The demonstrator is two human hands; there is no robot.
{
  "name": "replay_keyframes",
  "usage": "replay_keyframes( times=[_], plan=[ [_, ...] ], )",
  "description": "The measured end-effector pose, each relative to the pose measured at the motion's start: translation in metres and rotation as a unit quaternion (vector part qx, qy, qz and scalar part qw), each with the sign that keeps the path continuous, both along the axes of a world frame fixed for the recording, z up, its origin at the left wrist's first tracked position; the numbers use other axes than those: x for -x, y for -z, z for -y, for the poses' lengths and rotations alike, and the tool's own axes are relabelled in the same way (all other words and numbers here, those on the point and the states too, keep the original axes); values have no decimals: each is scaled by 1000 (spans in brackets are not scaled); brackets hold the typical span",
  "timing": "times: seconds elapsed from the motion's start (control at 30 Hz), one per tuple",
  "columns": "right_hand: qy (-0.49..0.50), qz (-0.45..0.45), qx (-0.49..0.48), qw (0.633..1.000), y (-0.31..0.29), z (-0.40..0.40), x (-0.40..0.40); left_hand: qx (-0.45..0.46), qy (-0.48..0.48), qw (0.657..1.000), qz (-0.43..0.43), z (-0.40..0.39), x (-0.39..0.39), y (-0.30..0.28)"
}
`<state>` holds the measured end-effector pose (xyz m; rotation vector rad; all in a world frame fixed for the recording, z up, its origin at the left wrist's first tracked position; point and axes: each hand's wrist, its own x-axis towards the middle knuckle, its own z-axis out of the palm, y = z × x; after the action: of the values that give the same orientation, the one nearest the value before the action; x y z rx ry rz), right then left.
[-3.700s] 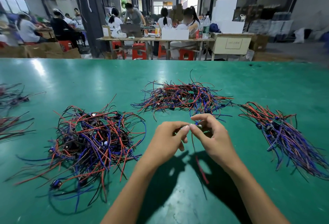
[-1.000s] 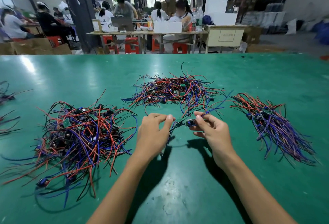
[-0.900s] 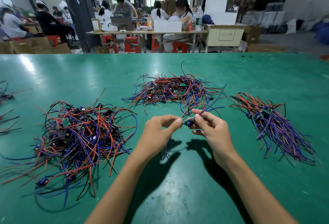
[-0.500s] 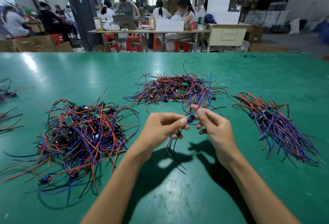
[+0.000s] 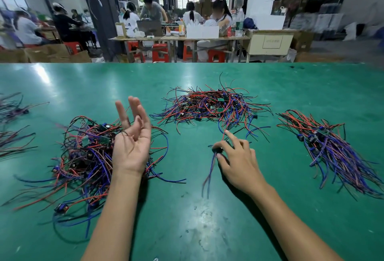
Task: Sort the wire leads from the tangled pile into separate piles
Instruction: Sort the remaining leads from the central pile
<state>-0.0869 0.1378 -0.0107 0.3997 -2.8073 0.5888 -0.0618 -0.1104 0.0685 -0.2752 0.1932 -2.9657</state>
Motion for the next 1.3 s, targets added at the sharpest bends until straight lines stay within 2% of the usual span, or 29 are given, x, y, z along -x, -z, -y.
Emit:
replay_keyframes(
  times=[0.1,0.17,0.2,0.23,0.3,0.33,0.37,0.4,0.5,0.53,0.57,0.6,0.67,0.7,0.8,0.97,1.0,1.07,1.17,1.3],
  plan=[
    [-51,-31,83,995,1,-5,-3,145,-2,988,61,-19,2,-2],
    [-88,-31,154,984,-1,-5,-5,293,0,951,95,-33,2,-3],
    [-97,-32,193,976,-4,-5,-7,393,-5,913,107,-41,2,0],
    [-100,-35,239,965,-8,-4,-9,506,-21,855,115,-48,2,3],
    [-93,-37,352,931,-18,-2,-12,706,-86,694,111,-64,1,13],
    [-88,-35,411,907,-24,0,-13,772,-119,617,99,-71,2,18],
    [-84,-29,472,877,-31,0,-14,814,-139,559,83,-77,1,22],
    [-80,-17,537,839,-38,0,-15,838,-145,522,61,-82,1,25],
    [-67,82,722,684,-57,-7,-18,873,-148,464,-20,-92,-1,31],
    [-66,110,755,644,-61,-10,-19,873,-152,461,-36,-96,-3,31],
    [-65,130,770,621,-63,-13,-21,865,-146,478,-45,-100,-4,29],
    [-65,140,775,613,-65,-15,-23,847,-126,514,-49,-104,-6,26],
    [-61,145,768,621,-67,-16,-26,802,-69,591,-50,-108,-10,21],
    [-55,143,762,629,-67,-17,-27,789,-48,611,-48,-109,-12,20],
    [-29,137,734,664,-68,-18,-27,778,-5,627,-35,-108,-13,19],
    [7,115,682,722,-63,-26,-23,786,92,611,-17,-102,-15,14],
    [12,113,667,736,-62,-28,-23,780,106,617,-14,-101,-16,15],
    [11,111,621,776,-59,-29,-23,750,118,651,1,-104,-16,14],
    [-34,118,530,839,-56,-26,-25,710,110,696,13,-110,-17,14],
    [-62,60,442,893,-54,-25,-25,705,120,699,12,-111,-19,17]
  ],
)
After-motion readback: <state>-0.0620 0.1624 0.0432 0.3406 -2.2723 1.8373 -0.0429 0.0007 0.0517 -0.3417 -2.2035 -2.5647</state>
